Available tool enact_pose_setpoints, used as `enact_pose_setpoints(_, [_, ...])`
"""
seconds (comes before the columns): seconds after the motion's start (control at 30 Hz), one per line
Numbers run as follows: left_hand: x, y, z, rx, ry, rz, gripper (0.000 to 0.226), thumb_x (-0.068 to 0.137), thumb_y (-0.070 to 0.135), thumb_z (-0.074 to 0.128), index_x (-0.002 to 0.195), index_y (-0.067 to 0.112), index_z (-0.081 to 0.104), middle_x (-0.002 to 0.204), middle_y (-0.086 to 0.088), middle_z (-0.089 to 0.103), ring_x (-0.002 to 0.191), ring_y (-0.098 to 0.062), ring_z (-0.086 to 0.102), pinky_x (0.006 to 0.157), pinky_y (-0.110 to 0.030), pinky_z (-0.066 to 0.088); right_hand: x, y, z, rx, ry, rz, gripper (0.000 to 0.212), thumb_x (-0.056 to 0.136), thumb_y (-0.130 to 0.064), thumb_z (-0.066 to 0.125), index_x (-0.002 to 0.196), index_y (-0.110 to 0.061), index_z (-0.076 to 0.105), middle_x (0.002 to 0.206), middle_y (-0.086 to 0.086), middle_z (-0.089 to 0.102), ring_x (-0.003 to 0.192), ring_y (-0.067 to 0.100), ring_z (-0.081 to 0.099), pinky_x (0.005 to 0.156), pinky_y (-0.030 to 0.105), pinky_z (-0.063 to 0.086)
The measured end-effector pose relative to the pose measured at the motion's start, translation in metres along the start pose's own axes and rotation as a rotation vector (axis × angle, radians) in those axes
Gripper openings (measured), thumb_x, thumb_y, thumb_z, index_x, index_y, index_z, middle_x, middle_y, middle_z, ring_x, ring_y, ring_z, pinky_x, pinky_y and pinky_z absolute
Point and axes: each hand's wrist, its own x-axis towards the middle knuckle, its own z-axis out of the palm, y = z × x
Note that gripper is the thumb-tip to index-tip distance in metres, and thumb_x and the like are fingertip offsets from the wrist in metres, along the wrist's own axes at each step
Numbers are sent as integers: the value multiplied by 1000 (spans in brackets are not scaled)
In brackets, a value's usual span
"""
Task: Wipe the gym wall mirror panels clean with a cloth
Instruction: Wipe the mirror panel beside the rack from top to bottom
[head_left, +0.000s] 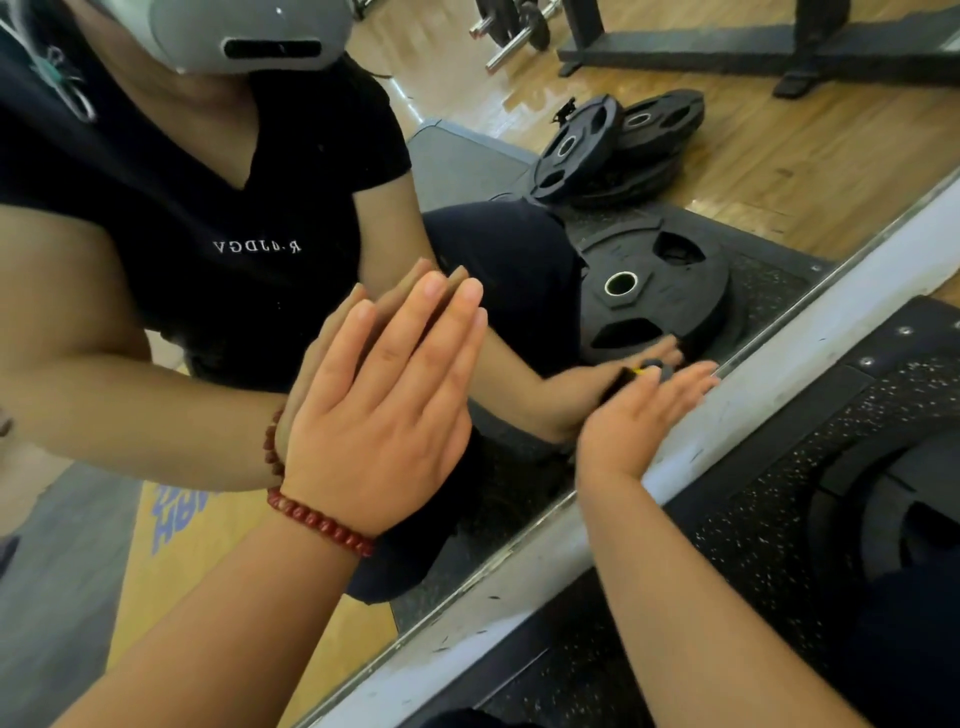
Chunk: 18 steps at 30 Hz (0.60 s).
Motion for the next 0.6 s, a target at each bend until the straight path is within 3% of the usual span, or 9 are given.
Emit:
enact_pose_setpoints(0.03, [0,0,0,-4,3,-3,58,99,26,43,152,5,33,158,-8,30,147,-27,23,123,-44,6,8,5,-4,3,0,98,60,107,-32,23,157,-17,-6,166,6,-10,152,20,-8,124,48,5])
enact_pose_setpoints(0.1, [0,0,1,-5,10,-2,58,98,25,45,151,5,35,158,-8,31,147,-27,24,123,-44,7,1,8,-4,-17,-7,73,61,106,-34,22,157,-17,-6,166,4,-11,152,20,-9,124,47,3])
enact_pose_setpoints(0.23, [-1,0,3,30,13,12,59,96,27,49,150,6,38,157,-7,35,147,-25,25,123,-43,7,-67,-3,12,-109,-161,-364,61,104,-37,22,154,-16,-4,164,2,-9,151,17,-15,124,35,-6])
enact_pose_setpoints(0.3, [-2,-1,3,26,6,16,60,97,28,47,151,6,36,158,-8,32,148,-26,23,124,-43,4,-63,0,11,-128,-184,-448,61,104,-35,24,154,-15,-3,163,1,-8,151,16,-15,124,35,-6])
enact_pose_setpoints(0.37, [-2,-1,3,15,3,12,60,97,27,47,152,5,34,159,-8,30,149,-27,21,124,-44,3,-24,6,5,-107,-72,-294,60,105,-33,23,155,-11,-2,163,5,-7,151,19,-10,125,43,-1])
enact_pose_setpoints(0.47, [-3,-1,4,5,-8,11,60,98,27,45,152,4,33,160,-9,26,149,-27,18,123,-45,1,28,13,-10,-18,21,143,58,108,-31,22,158,-15,-3,166,4,-5,152,21,-5,124,47,5])
enact_pose_setpoints(0.53, [-3,0,5,13,-7,10,60,98,28,46,152,5,33,159,-8,27,149,-27,20,123,-45,2,20,6,-11,-5,20,140,58,108,-33,22,158,-18,-4,166,2,-7,152,20,-7,124,45,2])
enact_pose_setpoints(0.6, [-2,1,4,20,3,19,60,97,27,48,151,5,35,158,-8,30,148,-27,22,123,-46,5,-11,-16,1,-20,-11,-67,60,105,-39,20,157,-18,-3,165,0,-10,151,17,-10,124,39,-4])
